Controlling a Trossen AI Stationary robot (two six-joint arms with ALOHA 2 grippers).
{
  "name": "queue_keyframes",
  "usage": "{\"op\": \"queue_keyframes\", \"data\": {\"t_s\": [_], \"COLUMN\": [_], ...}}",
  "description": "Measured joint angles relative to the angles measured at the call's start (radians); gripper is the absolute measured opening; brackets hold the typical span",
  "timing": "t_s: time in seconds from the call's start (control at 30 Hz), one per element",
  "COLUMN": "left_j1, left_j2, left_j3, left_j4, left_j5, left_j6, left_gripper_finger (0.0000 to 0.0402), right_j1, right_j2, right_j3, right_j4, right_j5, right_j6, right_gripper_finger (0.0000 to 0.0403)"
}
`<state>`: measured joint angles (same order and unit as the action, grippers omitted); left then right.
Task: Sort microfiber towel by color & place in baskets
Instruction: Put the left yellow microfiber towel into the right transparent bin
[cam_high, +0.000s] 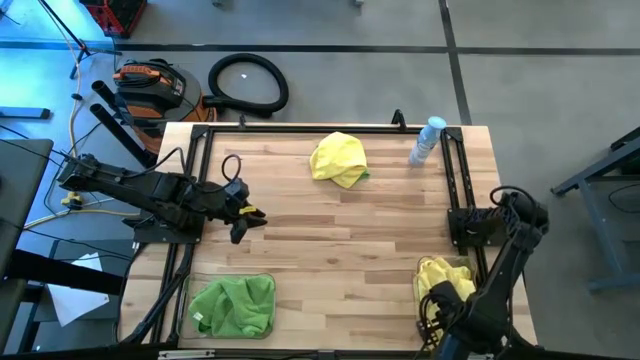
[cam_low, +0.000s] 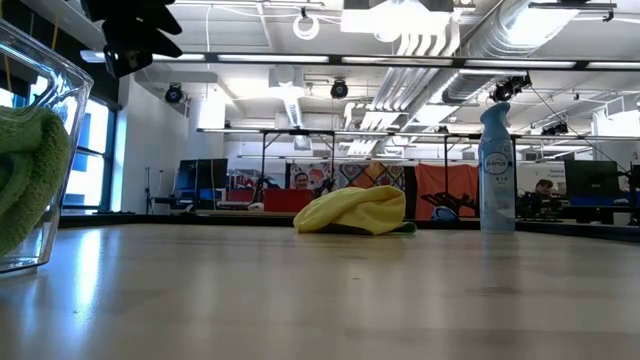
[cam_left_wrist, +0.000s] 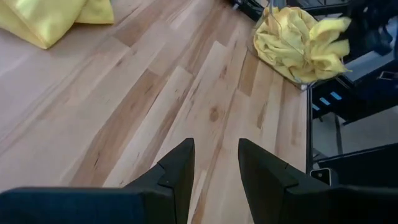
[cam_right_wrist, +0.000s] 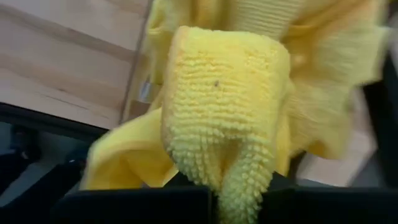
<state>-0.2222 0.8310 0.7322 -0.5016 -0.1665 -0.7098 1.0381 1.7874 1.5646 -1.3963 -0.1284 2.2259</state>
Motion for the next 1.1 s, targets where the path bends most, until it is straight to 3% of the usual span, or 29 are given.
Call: {"op": "queue_keyframes", "data": {"t_s": [0.43, 0.77, 1.1], "left_j1": [0.0, 0.0, 0.0], "left_j2": [0.0, 0.0, 0.0], "left_j3": [0.0, 0.0, 0.0], "left_j4": [0.0, 0.0, 0.0], "left_j5": [-0.029, -0.031, -0.031], "left_j6": [-0.046, -0.058, -0.066], "left_gripper_finger": [0.0113, 0.0113, 0.0113], "right_j1": [0.01, 0.019, 0.019], "right_j2": [-0.001, -0.001, -0.036], "right_j3": [-0.192, -0.205, -0.205], "right_j4": [0.202, 0.242, 0.283], "right_j5": [0.079, 0.075, 0.072], "right_j6": [-0.008, -0.009, -0.051], "right_gripper_finger": [0.0069, 0.0134, 0.0154]}}
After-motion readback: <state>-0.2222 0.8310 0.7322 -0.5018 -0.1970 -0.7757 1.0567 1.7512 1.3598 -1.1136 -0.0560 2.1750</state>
